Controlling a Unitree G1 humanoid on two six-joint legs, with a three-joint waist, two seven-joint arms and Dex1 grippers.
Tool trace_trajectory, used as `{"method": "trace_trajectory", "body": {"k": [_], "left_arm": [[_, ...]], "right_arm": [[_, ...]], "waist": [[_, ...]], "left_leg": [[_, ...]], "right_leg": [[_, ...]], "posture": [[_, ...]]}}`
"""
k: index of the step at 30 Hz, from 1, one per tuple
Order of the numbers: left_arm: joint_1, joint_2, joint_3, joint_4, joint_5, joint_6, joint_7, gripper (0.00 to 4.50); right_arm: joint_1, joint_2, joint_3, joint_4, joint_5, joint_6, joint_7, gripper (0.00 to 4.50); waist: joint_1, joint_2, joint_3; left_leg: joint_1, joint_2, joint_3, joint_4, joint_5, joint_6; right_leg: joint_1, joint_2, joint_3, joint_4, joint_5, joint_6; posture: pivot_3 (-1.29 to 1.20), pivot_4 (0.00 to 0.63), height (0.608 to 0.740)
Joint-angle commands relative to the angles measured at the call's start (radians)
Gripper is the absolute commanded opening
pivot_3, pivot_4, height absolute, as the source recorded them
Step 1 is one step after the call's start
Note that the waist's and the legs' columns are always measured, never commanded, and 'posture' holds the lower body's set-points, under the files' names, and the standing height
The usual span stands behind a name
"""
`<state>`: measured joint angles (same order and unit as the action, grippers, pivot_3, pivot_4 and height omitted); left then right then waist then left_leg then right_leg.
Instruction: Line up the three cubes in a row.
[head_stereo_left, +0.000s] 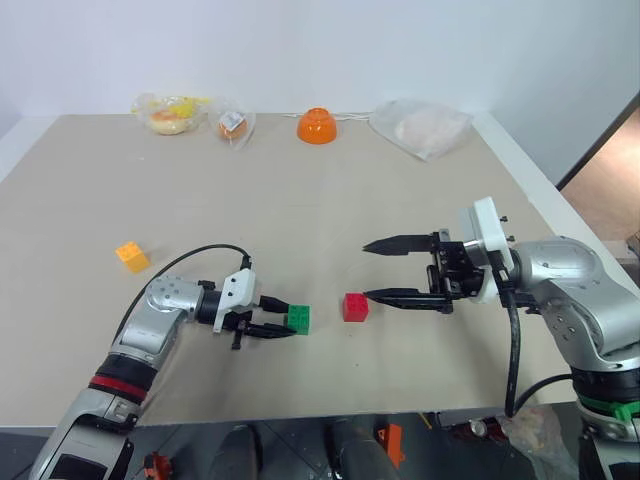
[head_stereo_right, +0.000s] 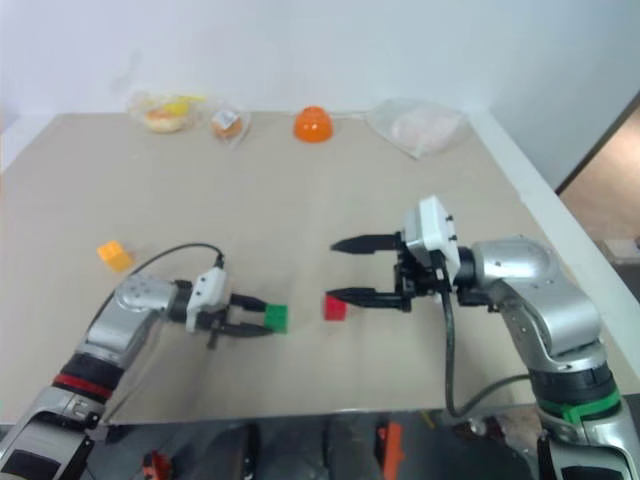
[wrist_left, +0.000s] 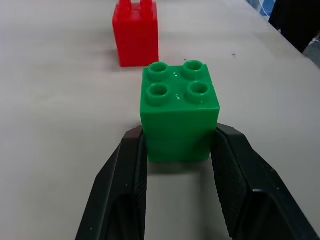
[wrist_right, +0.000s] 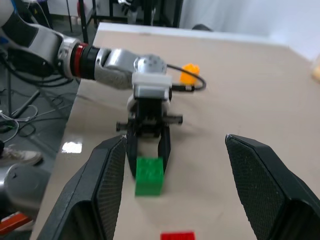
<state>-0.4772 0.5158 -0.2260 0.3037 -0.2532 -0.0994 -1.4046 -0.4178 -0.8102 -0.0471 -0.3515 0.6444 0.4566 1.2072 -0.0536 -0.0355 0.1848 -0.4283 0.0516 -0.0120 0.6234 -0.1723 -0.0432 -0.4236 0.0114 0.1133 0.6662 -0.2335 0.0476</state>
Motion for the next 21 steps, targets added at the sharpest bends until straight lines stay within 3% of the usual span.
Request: {"method": "trace_trajectory", "body": {"k": [1, 8, 21], "left_arm": [[-0.018, -0.001, 0.017, 0.066, 0.025, -0.039, 0.021, 1.29], [-0.042, -0.039, 0.032, 0.141, 0.030, -0.060, 0.073, 1.29], [-0.121, -0.077, 0.104, 0.218, -0.022, -0.013, 0.117, 1.29]], "right_arm": [[0.068, -0.058, -0.066, -0.020, -0.005, -0.022, 0.032, 3.27], [0.147, -0.086, -0.073, 0.030, -0.042, -0.060, 0.042, 3.27], [0.110, -0.055, -0.027, 0.053, -0.057, -0.071, 0.040, 3.27]], "waist": [[0.001, 0.000, 0.000], [0.003, 0.001, -0.001], [0.000, 0.001, 0.000]], "left_leg": [[0.000, 0.000, 0.000, 0.000, 0.000, 0.000], [0.002, 0.000, 0.000, 0.004, 0.003, 0.004], [0.002, -0.002, 0.002, 0.010, 0.006, 0.008]], "right_leg": [[0.000, 0.000, 0.000, 0.000, 0.000, 0.000], [0.003, 0.000, 0.000, 0.000, 0.004, 0.000], [0.001, -0.004, 0.000, -0.002, 0.004, -0.001]], "posture": [[0.00, 0.150, 0.740], [0.00, 0.150, 0.740], [0.00, 0.150, 0.740]]}}
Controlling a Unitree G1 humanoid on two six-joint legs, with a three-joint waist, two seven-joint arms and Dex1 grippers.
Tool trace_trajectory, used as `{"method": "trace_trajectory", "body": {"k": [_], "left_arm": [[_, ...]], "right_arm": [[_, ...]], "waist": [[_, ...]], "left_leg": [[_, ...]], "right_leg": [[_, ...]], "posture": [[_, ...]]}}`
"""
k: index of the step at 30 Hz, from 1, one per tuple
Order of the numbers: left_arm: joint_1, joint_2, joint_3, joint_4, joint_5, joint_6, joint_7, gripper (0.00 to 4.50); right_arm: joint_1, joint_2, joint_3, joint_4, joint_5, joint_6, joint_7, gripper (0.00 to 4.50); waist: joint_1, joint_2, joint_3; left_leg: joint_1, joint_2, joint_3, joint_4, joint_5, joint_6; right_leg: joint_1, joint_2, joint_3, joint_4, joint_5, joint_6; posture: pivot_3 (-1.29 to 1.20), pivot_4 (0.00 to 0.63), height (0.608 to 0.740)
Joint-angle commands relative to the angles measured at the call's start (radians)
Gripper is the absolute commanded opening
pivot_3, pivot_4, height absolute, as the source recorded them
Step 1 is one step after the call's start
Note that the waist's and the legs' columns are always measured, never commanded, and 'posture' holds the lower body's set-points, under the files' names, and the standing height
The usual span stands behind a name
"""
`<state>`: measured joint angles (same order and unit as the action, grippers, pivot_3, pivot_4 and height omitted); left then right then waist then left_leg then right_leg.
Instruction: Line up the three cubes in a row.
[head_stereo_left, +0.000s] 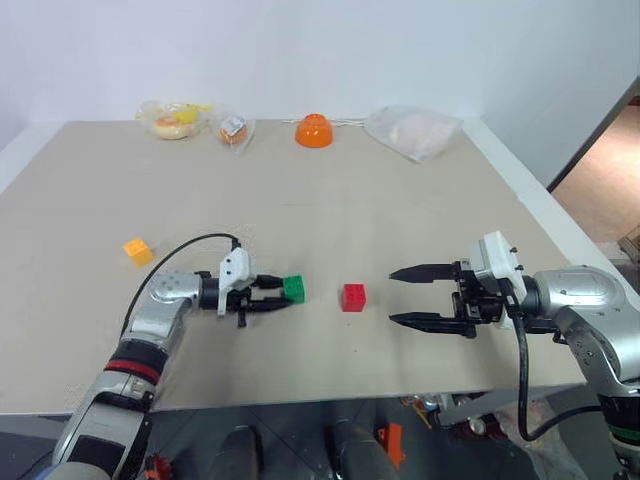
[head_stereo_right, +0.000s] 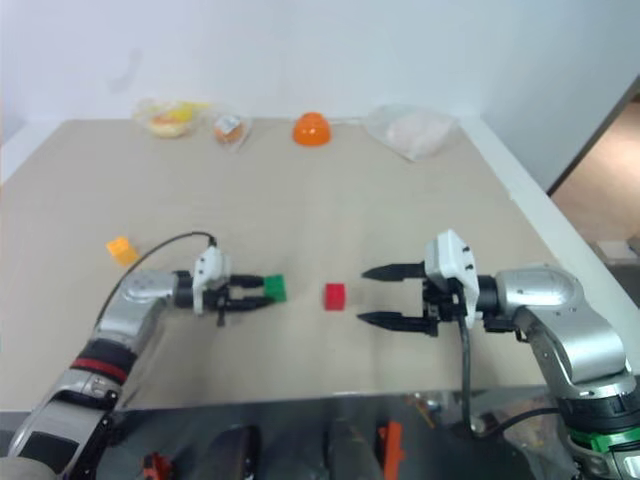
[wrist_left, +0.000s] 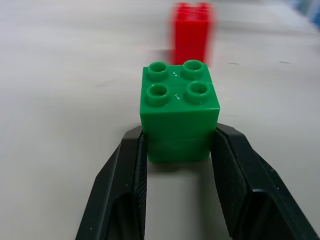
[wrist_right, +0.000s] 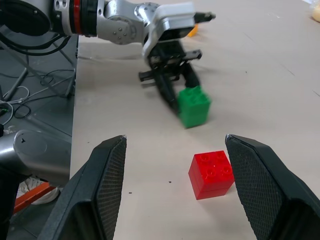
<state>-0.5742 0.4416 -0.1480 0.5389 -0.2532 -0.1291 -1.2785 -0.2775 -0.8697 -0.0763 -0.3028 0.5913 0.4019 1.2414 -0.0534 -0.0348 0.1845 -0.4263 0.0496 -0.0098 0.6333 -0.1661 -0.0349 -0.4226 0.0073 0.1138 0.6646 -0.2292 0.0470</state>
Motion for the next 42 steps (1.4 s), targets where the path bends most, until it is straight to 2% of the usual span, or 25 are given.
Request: {"method": "trace_trajectory", "body": {"k": [1, 10, 27, 42], "left_arm": [[-0.023, -0.001, 0.026, -0.023, -0.025, 0.023, -0.019, 1.29], [0.015, 0.027, 0.024, -0.069, -0.040, 0.070, -0.075, 1.29], [0.047, 0.063, 0.031, -0.124, -0.062, 0.098, -0.159, 1.29], [0.035, 0.019, -0.009, -0.040, -0.005, -0.044, -0.158, 1.29]], "right_arm": [[-0.035, 0.007, 0.006, 0.007, -0.006, -0.017, 0.008, 3.27], [-0.044, 0.011, 0.017, 0.015, -0.010, -0.021, 0.008, 3.27], [-0.053, 0.020, 0.024, 0.005, -0.006, -0.009, 0.000, 3.27], [-0.060, 0.028, 0.026, -0.002, -0.005, -0.001, -0.008, 3.27]], "waist": [[0.000, 0.000, 0.000], [0.004, 0.000, 0.000], [0.005, 0.000, 0.000], [0.005, 0.000, 0.000]], "left_leg": [[0.000, 0.000, 0.000, 0.000, 0.000, 0.000], [-0.005, -0.001, -0.003, -0.006, -0.007, -0.004], [-0.005, -0.001, -0.007, -0.006, -0.011, -0.002], [-0.004, -0.001, -0.007, -0.004, -0.011, -0.002]], "right_leg": [[0.000, 0.000, 0.000, 0.000, 0.000, 0.000], [-0.003, 0.003, 0.000, 0.001, 0.000, 0.008], [-0.001, 0.004, -0.003, 0.001, -0.005, 0.003], [0.000, 0.004, -0.003, 0.001, -0.005, 0.003]], "posture": [[0.00, 0.150, 0.740], [0.00, 0.150, 0.740], [0.00, 0.150, 0.740], [0.00, 0.150, 0.740]]}}
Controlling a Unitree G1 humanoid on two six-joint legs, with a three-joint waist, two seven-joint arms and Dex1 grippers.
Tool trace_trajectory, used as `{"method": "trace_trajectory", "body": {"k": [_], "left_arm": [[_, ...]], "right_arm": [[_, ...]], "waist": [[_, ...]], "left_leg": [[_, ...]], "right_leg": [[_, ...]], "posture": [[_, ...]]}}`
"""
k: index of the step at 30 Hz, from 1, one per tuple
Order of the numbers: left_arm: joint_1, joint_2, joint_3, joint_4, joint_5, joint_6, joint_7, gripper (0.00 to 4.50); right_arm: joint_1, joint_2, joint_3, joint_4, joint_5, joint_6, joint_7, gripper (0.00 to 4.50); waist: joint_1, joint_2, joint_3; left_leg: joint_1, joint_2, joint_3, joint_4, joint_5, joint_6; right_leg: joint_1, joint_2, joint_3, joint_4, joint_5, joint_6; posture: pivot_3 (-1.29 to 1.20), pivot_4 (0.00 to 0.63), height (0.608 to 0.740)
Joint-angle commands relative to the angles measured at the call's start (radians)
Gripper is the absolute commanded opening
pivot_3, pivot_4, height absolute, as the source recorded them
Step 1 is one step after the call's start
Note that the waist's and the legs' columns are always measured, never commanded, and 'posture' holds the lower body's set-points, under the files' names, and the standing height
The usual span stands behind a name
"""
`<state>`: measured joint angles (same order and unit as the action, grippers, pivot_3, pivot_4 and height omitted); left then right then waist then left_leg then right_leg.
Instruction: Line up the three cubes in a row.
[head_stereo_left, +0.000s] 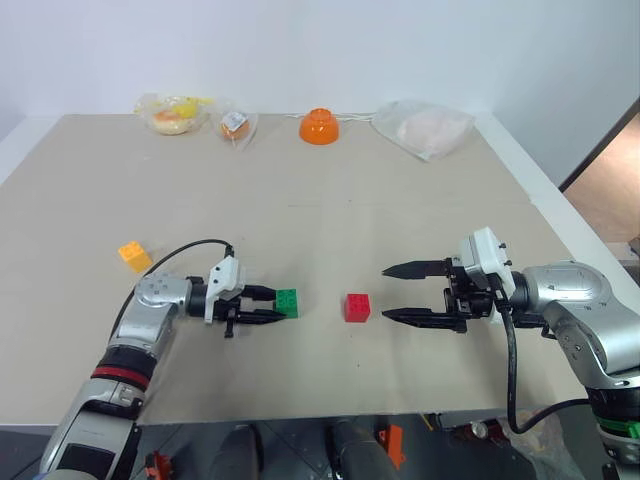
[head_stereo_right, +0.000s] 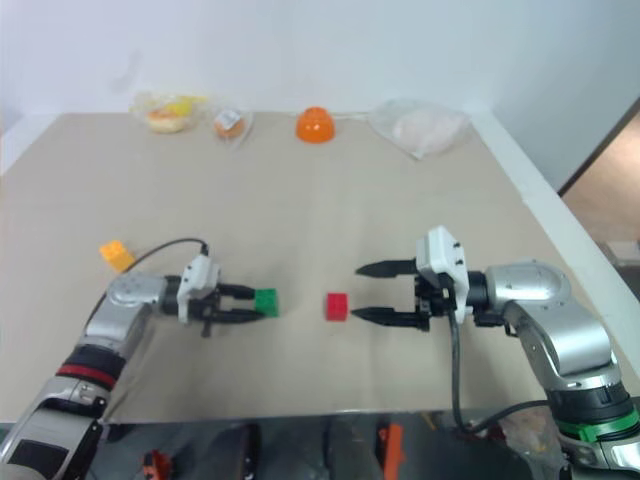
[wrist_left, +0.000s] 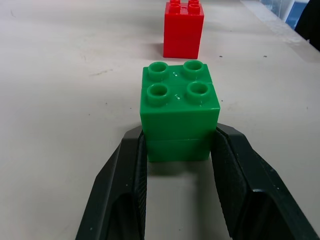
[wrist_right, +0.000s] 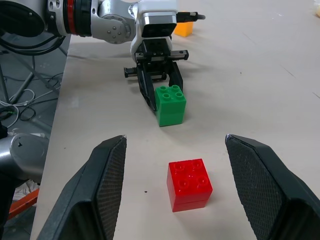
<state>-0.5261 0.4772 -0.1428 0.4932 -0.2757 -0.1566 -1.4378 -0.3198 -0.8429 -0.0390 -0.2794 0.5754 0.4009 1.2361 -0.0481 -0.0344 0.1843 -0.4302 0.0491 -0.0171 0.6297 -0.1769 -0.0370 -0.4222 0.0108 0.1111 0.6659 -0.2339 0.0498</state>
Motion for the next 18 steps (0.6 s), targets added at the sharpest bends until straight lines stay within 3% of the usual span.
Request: {"method": "trace_trajectory", "body": {"k": [1, 18], "left_arm": [[-0.014, -0.022, -0.016, 0.004, 0.019, -0.019, 0.003, 1.29], [-0.044, -0.061, -0.033, 0.013, 0.039, -0.023, -0.018, 1.29]], "right_arm": [[-0.018, 0.002, -0.011, -0.026, 0.011, 0.000, -0.003, 3.27], [-0.028, 0.014, -0.001, -0.019, 0.002, 0.000, -0.006, 3.27]], "waist": [[0.000, 0.000, 0.000], [0.003, 0.000, 0.000]], "left_leg": [[0.000, 0.000, 0.000, 0.001, 0.000, 0.000], [-0.001, -0.001, 0.000, 0.004, 0.000, 0.000]], "right_leg": [[0.000, 0.000, 0.000, 0.000, 0.000, 0.000], [0.001, -0.001, 0.000, 0.000, 0.001, 0.002]], "posture": [[0.00, 0.150, 0.740], [0.00, 0.150, 0.740]]}}
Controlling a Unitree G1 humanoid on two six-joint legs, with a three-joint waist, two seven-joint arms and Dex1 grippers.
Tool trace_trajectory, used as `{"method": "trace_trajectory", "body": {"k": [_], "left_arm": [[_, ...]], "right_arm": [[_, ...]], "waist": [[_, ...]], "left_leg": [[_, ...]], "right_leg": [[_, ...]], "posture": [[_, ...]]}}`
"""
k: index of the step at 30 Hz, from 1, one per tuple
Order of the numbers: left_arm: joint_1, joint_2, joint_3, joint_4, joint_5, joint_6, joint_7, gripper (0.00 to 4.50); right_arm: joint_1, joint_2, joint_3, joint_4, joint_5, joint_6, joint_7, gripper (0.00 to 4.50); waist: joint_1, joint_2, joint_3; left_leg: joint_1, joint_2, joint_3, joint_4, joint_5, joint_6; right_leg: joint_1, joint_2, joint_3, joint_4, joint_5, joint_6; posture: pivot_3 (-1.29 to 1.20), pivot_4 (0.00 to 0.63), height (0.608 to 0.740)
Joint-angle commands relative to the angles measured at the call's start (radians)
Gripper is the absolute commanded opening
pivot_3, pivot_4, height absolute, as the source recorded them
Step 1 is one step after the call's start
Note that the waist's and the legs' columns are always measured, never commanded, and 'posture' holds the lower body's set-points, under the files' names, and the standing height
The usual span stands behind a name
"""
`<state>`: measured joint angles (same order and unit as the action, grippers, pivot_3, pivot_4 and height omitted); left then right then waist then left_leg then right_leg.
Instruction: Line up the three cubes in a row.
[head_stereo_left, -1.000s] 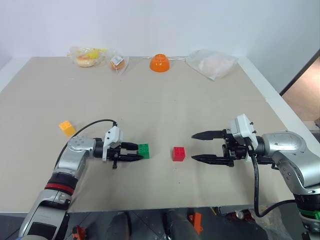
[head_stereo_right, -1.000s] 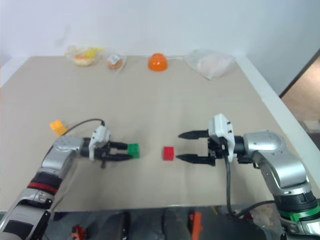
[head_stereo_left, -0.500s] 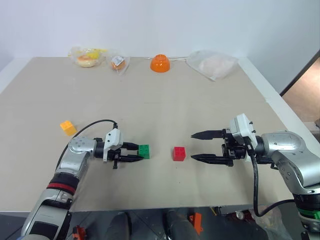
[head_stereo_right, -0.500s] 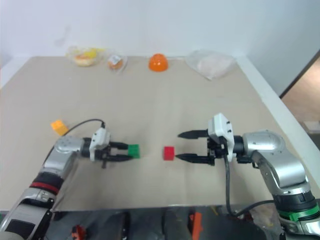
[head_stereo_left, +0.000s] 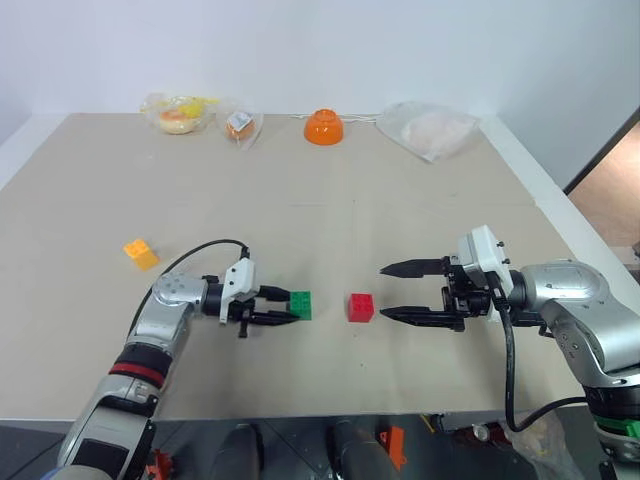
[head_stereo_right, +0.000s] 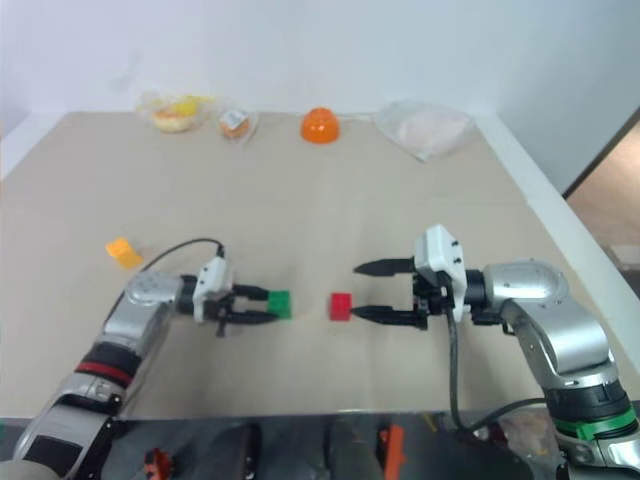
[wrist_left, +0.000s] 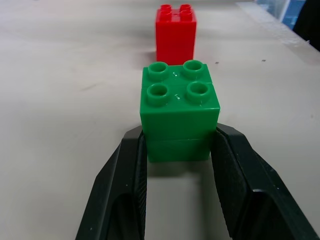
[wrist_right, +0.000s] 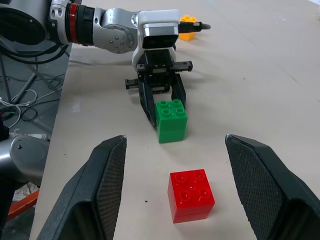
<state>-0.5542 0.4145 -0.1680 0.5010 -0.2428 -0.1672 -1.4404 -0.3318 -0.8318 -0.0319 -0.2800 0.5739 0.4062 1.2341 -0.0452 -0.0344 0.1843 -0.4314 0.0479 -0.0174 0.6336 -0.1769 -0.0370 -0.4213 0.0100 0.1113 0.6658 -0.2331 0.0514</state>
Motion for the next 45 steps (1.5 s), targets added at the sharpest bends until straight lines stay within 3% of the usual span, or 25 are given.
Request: {"method": "trace_trajectory", "body": {"k": [1, 4, 6, 12, 17, 24, 31, 36, 41, 44, 45], "left_arm": [[-0.017, 0.003, -0.008, 0.010, 0.008, -0.017, -0.016, 1.29], [-0.017, 0.010, -0.007, 0.032, 0.025, -0.038, -0.009, 1.29], [-0.023, 0.011, -0.003, 0.059, 0.040, -0.063, 0.013, 2.29], [-0.034, 0.015, 0.020, 0.090, 0.054, -0.116, 0.068, 4.27], [0.015, 0.051, 0.067, -0.002, -0.006, -0.038, 0.081, 4.27], [0.127, 0.176, 0.180, -0.115, -0.058, 0.012, 0.130, 4.27], [0.277, 0.253, 0.312, -0.429, -0.197, 0.230, 0.244, 4.27], [0.376, 0.204, 0.433, -0.631, -0.264, 0.351, 0.478, 4.27], [0.498, 0.065, 0.507, -0.778, -0.225, 0.458, 0.828, 4.27], [0.546, 0.012, 0.508, -0.838, -0.199, 0.503, 0.957, 4.27], [0.569, -0.047, 0.528, -0.874, -0.183, 0.529, 1.069, 4.27]], "right_arm": [[-0.016, 0.002, -0.009, -0.019, 0.003, -0.006, -0.005, 3.27], [-0.008, 0.001, -0.013, -0.021, 0.003, -0.009, -0.006, 3.27], [-0.006, 0.002, -0.014, -0.021, 0.003, -0.009, -0.008, 3.27], [-0.009, 0.003, -0.013, -0.020, 0.005, -0.010, -0.010, 3.27], [-0.005, -0.001, -0.017, -0.025, 0.010, -0.008, -0.008, 3.27], [-0.014, -0.001, -0.020, -0.017, 0.019, -0.007, 0.000, 3.27], [-0.046, 0.013, -0.001, 0.013, 0.005, -0.021, 0.014, 3.27], [-0.091, 0.057, 0.018, 0.054, -0.025, -0.041, -0.021, 3.27], [-0.094, 0.077, 0.030, 0.050, -0.021, -0.036, -0.006, 3.27], [-0.093, 0.081, 0.033, 0.053, -0.020, -0.038, 0.002, 3.27], [-0.094, 0.086, 0.038, 0.054, -0.020, -0.041, 0.007, 3.27]], "waist": [[0.000, 0.000, 0.000], [0.000, 0.000, 0.000], [0.000, 0.000, 0.000], [-0.001, 0.001, 0.000], [-0.008, 0.001, 0.000], [-0.016, 0.001, 0.000], [-0.014, 0.001, 0.000], [-0.014, 0.001, 0.000], [-0.013, 0.000, 0.000], [-0.009, 0.000, 0.000], [-0.007, 0.000, 0.000]], "left_leg": [[0.000, 0.000, 0.000, 0.000, 0.000, 0.000], [0.000, 0.000, 0.000, 0.000, 0.000, 0.000], [0.000, 0.000, 0.000, 0.000, 0.000, 0.000], [0.004, 0.000, 0.000, 0.000, 0.002, 0.003], [0.004, 0.000, 0.000, 0.000, 0.005, 0.004], [0.003, 0.001, 0.000, -0.006, 0.005, 0.003], [0.002, 0.001, 0.000, -0.011, 0.005, 0.002], [0.003, 0.001, 0.000, -0.010, 0.005, 0.002], [0.004, 0.001, 0.000, -0.010, 0.005, 0.002], [0.004, 0.001, -0.001, -0.010, 0.005, 0.002], [0.004, 0.001, -0.001, -0.009, 0.005, 0.002]], "right_leg": [[0.000, 0.000, 0.000, 0.000, 0.000, 0.000], [0.000, 0.000, 0.000, 0.000, 0.000, 0.000], [0.000, 0.000, 0.000, 0.000, 0.000, 0.000], [0.002, 0.001, 0.000, 0.000, 0.003, -0.002], [0.002, 0.001, 0.000, 0.000, 0.006, -0.003], [-0.002, 0.001, 0.000, 0.000, 0.005, -0.004], [-0.004, 0.000, 0.000, 0.000, 0.001, -0.004], [-0.003, 0.000, 0.000, 0.000, 0.002, -0.004], [-0.001, 0.000, 0.000, 0.000, 0.002, -0.004], [-0.002, 0.001, 0.000, 0.000, 0.003, -0.004], [-0.001, 0.001, 0.000, 0.000, 0.003, -0.004]], "posture": [[0.00, 0.150, 0.740], [0.00, 0.150, 0.740], [0.00, 0.150, 0.740], [0.00, 0.150, 0.740], [0.00, 0.150, 0.740], [0.00, 0.150, 0.740], [0.00, 0.150, 0.740], [0.00, 0.150, 0.740], [0.00, 0.150, 0.740], [0.00, 0.150, 0.740], [0.00, 0.150, 0.740]]}}
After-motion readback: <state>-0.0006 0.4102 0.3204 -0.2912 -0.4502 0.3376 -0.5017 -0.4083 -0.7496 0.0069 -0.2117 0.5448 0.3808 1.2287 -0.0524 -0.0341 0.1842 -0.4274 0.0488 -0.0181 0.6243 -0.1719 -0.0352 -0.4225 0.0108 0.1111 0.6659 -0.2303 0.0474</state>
